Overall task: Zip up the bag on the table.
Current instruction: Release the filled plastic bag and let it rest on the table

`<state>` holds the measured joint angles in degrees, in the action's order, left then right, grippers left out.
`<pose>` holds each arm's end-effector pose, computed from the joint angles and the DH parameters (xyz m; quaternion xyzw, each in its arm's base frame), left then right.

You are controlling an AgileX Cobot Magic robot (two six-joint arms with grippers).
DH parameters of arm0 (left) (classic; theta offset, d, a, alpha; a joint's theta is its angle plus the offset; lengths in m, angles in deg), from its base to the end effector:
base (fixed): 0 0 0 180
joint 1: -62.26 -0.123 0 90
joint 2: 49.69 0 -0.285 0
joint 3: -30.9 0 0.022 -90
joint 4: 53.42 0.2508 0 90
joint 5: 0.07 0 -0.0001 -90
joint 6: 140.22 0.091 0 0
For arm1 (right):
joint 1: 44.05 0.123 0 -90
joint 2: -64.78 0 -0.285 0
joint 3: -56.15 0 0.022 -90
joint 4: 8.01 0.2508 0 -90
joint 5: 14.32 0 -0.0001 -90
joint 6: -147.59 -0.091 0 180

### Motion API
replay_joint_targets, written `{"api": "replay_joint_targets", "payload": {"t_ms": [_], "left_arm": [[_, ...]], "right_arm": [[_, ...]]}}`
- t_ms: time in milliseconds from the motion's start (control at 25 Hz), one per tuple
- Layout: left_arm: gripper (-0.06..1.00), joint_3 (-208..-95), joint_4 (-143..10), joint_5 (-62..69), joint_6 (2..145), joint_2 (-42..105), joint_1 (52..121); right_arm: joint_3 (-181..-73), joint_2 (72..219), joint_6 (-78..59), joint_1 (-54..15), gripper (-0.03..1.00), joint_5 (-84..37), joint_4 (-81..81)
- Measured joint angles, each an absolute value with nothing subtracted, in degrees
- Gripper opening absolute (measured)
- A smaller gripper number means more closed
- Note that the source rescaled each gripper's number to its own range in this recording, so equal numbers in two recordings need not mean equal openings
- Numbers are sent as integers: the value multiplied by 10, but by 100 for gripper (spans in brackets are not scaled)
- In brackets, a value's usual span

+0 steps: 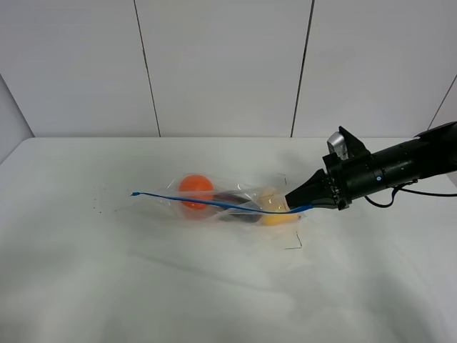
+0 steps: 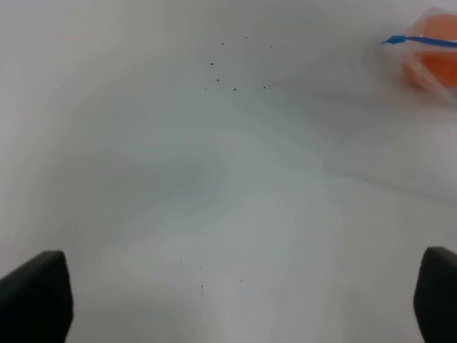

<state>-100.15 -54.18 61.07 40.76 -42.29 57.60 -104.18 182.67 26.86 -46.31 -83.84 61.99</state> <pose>-0.0053 -0.0015 0.2749 -0.0272 0.8544 0.0189 0.5185 0.3216 0.0675 0.1615 -0.0981 0.8530 0.5066 0.0784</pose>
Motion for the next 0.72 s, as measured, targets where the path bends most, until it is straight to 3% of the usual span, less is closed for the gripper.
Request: {"api": "replay_joint_targets", "payload": {"t_ms": [720], "left_arm": [[100, -1002, -541, 611, 406, -423, 576]], "right_arm": [[-1042, 1827, 268, -463, 0, -838, 620]]}}
